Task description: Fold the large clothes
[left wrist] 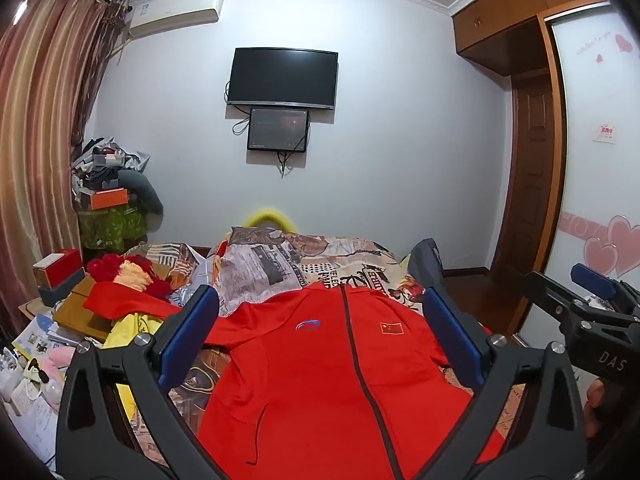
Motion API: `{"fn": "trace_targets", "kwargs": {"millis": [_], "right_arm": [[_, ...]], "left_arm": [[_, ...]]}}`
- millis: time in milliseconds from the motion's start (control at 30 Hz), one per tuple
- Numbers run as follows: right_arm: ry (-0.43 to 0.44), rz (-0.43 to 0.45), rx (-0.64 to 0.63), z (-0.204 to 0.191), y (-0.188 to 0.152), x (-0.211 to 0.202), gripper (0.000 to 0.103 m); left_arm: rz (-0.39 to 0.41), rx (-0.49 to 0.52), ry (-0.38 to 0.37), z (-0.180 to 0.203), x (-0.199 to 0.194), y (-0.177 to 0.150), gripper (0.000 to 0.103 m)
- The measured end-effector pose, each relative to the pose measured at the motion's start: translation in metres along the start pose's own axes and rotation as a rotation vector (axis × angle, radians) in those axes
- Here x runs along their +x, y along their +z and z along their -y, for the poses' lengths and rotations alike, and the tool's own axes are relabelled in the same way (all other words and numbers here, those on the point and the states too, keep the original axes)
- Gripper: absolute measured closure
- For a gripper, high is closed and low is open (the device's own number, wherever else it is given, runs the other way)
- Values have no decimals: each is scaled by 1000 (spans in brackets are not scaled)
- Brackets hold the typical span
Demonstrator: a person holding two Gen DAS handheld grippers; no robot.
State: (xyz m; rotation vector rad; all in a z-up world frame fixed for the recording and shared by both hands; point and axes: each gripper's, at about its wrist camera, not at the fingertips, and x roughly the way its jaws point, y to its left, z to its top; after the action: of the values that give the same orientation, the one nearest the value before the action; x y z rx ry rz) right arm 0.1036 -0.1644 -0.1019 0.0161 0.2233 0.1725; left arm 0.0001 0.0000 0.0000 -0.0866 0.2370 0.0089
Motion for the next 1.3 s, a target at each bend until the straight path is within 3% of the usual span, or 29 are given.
{"fn": "trace_targets", "kwargs": {"millis": [1300], "right_arm": [[3, -1, 0, -6, 2, 2, 3]], "left_arm": [[6, -7, 9, 1, 0, 0, 1]]}}
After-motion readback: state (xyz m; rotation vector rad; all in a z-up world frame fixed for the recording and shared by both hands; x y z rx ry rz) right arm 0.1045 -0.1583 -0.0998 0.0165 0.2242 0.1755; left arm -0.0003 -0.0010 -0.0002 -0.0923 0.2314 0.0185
